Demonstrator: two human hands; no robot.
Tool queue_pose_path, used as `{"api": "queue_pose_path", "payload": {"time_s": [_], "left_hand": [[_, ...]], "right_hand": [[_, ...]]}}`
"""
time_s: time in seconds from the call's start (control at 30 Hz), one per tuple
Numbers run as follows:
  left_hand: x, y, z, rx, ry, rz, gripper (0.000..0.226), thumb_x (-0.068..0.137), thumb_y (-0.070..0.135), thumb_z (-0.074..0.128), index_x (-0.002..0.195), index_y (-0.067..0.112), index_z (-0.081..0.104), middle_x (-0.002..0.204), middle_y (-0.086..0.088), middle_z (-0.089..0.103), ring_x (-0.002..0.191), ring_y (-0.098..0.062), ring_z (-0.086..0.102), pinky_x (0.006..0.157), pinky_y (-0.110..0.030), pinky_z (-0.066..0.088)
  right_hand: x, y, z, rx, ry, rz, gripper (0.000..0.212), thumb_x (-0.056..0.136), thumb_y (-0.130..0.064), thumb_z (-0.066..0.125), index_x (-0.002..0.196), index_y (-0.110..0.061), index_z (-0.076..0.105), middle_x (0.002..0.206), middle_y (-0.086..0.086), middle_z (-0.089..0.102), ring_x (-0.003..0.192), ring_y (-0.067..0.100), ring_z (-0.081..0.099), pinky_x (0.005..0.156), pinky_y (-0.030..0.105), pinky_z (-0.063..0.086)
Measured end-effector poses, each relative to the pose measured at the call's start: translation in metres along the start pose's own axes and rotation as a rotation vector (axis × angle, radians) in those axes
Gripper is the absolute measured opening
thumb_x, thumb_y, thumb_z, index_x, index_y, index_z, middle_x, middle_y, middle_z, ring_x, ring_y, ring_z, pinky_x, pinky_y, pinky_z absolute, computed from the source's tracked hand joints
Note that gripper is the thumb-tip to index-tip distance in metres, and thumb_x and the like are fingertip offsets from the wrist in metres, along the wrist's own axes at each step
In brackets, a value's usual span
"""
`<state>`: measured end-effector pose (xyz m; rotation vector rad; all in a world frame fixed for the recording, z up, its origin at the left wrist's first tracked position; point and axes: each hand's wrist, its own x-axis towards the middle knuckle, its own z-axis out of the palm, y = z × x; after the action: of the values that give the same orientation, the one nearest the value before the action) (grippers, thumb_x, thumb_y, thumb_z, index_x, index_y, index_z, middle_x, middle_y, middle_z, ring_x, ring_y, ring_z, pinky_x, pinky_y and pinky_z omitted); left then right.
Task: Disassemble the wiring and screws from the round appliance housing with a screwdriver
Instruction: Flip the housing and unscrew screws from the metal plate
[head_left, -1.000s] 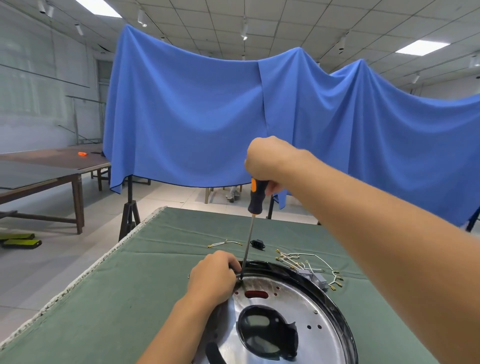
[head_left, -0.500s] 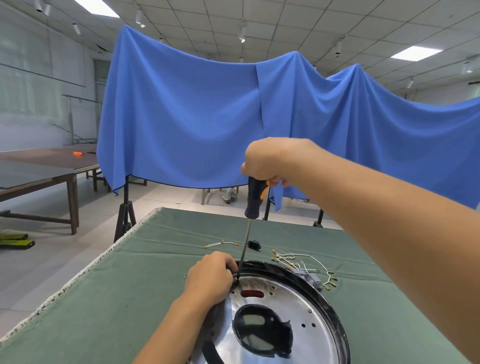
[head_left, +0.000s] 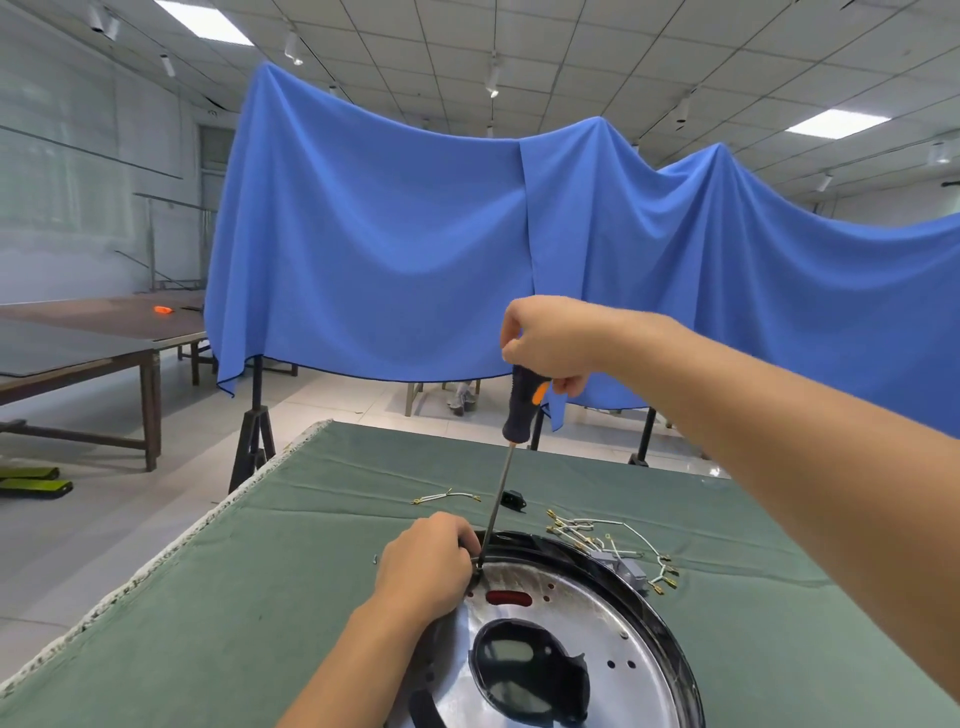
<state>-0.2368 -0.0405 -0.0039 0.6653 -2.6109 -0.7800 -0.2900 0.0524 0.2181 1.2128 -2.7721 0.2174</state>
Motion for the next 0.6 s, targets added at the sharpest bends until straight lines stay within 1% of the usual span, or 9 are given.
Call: {"api": "queue_pose_path", "payload": {"time_s": [0.07, 0.13, 0.23, 0.3, 0.37, 0.43, 0.47, 0.53, 0.6], "left_hand": [[0.001, 0.000, -0.001, -0.005, -0.004, -0.003, 0.037, 0.084, 0.010, 0.042, 0.098, 0.032, 0.069, 0.111, 0.009, 0.067, 0.105, -0.016, 0.059, 0.088, -0.032, 0.048], [0.001, 0.000, -0.001, -0.012, -0.007, -0.002, 0.038, 0.084, 0.009, 0.042, 0.096, 0.032, 0.069, 0.110, 0.009, 0.067, 0.104, -0.016, 0.059, 0.089, -0.033, 0.048], [0.001, 0.000, -0.001, -0.018, -0.008, -0.005, 0.038, 0.083, 0.009, 0.042, 0.096, 0.032, 0.069, 0.110, 0.009, 0.067, 0.104, -0.016, 0.059, 0.089, -0.033, 0.048], [0.001, 0.000, -0.001, -0.013, -0.011, -0.002, 0.038, 0.083, 0.009, 0.042, 0.097, 0.031, 0.069, 0.110, 0.009, 0.067, 0.105, -0.016, 0.059, 0.089, -0.033, 0.048], [0.002, -0.001, 0.000, -0.011, -0.010, -0.001, 0.039, 0.083, 0.009, 0.041, 0.097, 0.031, 0.069, 0.109, 0.009, 0.067, 0.105, -0.016, 0.059, 0.089, -0.033, 0.048], [0.001, -0.001, 0.000, -0.007, -0.008, -0.002, 0.038, 0.083, 0.009, 0.042, 0.098, 0.031, 0.069, 0.109, 0.009, 0.067, 0.105, -0.016, 0.059, 0.090, -0.033, 0.048], [0.001, 0.000, 0.000, -0.003, -0.007, -0.003, 0.038, 0.083, 0.009, 0.042, 0.098, 0.031, 0.069, 0.110, 0.009, 0.067, 0.105, -0.016, 0.059, 0.090, -0.033, 0.048], [0.001, 0.000, -0.001, 0.000, -0.004, -0.005, 0.038, 0.084, 0.009, 0.042, 0.098, 0.032, 0.068, 0.110, 0.009, 0.067, 0.105, -0.017, 0.059, 0.089, -0.032, 0.048], [0.001, 0.001, 0.000, -0.003, -0.003, -0.005, 0.037, 0.085, 0.010, 0.042, 0.097, 0.032, 0.068, 0.110, 0.009, 0.067, 0.105, -0.016, 0.059, 0.089, -0.032, 0.047]], "right_hand": [[-0.001, 0.003, -0.007, 0.147, -0.070, -0.009, 0.023, 0.091, -0.009, 0.050, 0.113, -0.005, 0.058, 0.082, 0.006, 0.059, 0.070, 0.024, 0.058, 0.058, 0.029, 0.055], [-0.003, 0.006, -0.005, 0.122, -0.077, 0.011, 0.021, 0.091, -0.018, 0.055, 0.109, -0.009, 0.059, 0.087, 0.005, 0.062, 0.076, 0.022, 0.061, 0.064, 0.032, 0.058], [-0.005, 0.012, 0.003, -0.133, 0.050, 0.116, 0.040, 0.095, -0.046, 0.048, 0.082, -0.009, 0.054, 0.077, 0.008, 0.063, 0.054, 0.024, 0.063, 0.058, 0.030, 0.054], [-0.003, 0.018, 0.006, -0.117, 0.110, 0.110, 0.038, 0.099, -0.035, 0.045, 0.071, -0.009, 0.049, 0.066, 0.008, 0.059, 0.043, 0.021, 0.055, 0.049, 0.024, 0.046], [-0.003, 0.019, 0.003, 0.106, 0.029, 0.067, 0.020, 0.096, -0.016, 0.050, 0.078, -0.008, 0.054, 0.067, 0.008, 0.060, 0.041, 0.017, 0.058, 0.044, 0.021, 0.049], [-0.007, 0.019, -0.006, 0.278, -0.073, 0.033, 0.004, 0.094, -0.010, 0.054, 0.090, -0.011, 0.056, 0.078, 0.008, 0.063, 0.054, 0.019, 0.064, 0.055, 0.026, 0.058], [-0.008, 0.019, -0.009, 0.312, -0.098, 0.025, 0.004, 0.093, -0.010, 0.056, 0.091, -0.014, 0.056, 0.081, 0.009, 0.064, 0.059, 0.021, 0.065, 0.062, 0.030, 0.060], [-0.010, 0.021, -0.008, 0.318, -0.102, 0.055, 0.002, 0.093, -0.015, 0.056, 0.094, -0.014, 0.056, 0.083, 0.010, 0.066, 0.063, 0.023, 0.067, 0.062, 0.030, 0.060], [-0.012, 0.022, -0.001, 0.221, -0.049, 0.129, 0.023, 0.094, -0.032, 0.054, 0.094, -0.009, 0.056, 0.081, 0.011, 0.067, 0.061, 0.026, 0.067, 0.057, 0.032, 0.059]]}}
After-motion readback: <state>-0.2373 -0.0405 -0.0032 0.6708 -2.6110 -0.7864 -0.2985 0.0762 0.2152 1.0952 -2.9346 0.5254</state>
